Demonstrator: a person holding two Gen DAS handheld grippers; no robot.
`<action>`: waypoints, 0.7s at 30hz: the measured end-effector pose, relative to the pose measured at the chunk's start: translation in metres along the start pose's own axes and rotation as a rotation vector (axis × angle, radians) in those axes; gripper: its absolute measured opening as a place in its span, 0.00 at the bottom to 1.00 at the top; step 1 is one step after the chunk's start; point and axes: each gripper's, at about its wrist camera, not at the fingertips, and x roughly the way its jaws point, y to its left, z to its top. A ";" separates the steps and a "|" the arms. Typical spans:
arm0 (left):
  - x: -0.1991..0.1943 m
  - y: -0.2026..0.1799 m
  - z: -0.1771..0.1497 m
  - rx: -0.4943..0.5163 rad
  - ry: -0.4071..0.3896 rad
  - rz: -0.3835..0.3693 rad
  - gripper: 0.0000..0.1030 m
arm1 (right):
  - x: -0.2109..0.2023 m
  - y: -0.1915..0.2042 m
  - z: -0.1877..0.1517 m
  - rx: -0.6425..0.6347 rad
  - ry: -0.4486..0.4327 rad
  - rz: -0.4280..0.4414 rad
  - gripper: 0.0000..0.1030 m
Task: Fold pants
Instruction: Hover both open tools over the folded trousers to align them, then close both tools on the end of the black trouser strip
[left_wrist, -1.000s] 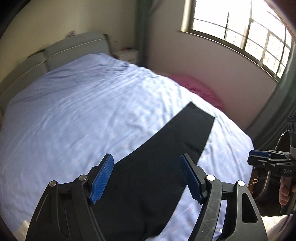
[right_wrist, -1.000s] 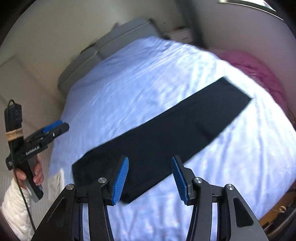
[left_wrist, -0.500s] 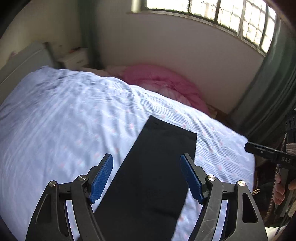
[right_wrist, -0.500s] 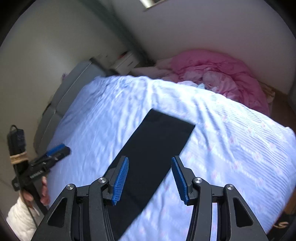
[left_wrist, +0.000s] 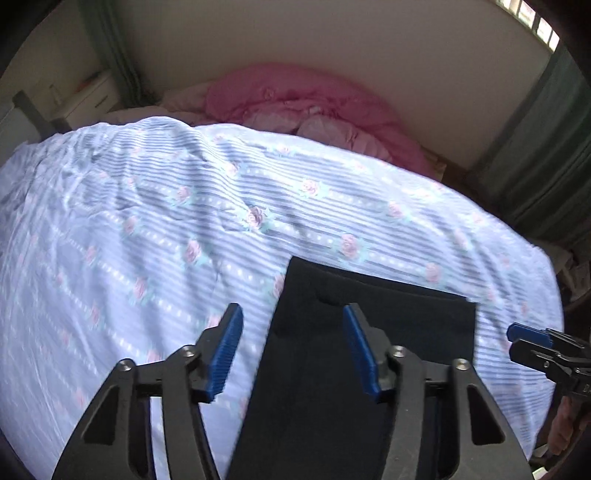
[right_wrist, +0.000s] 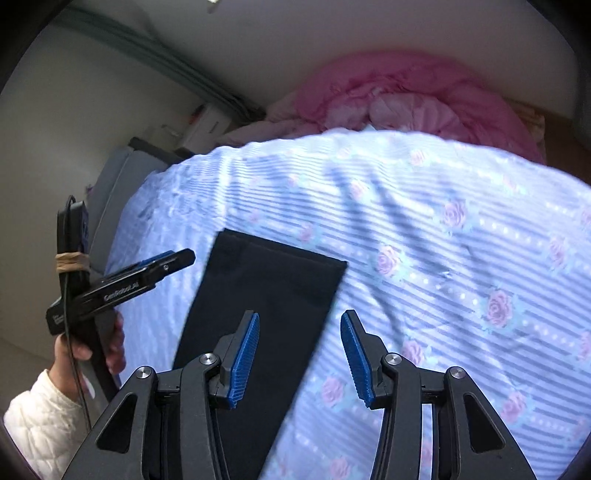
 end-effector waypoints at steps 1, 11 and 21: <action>0.006 0.000 0.002 0.010 0.008 0.000 0.51 | 0.005 -0.003 0.001 0.013 0.004 0.003 0.46; 0.036 0.001 0.007 0.023 0.089 -0.035 0.16 | 0.039 -0.010 0.008 0.047 0.066 0.003 0.21; 0.030 0.000 0.015 0.012 0.047 -0.037 0.06 | 0.032 0.003 0.020 0.023 0.008 -0.049 0.08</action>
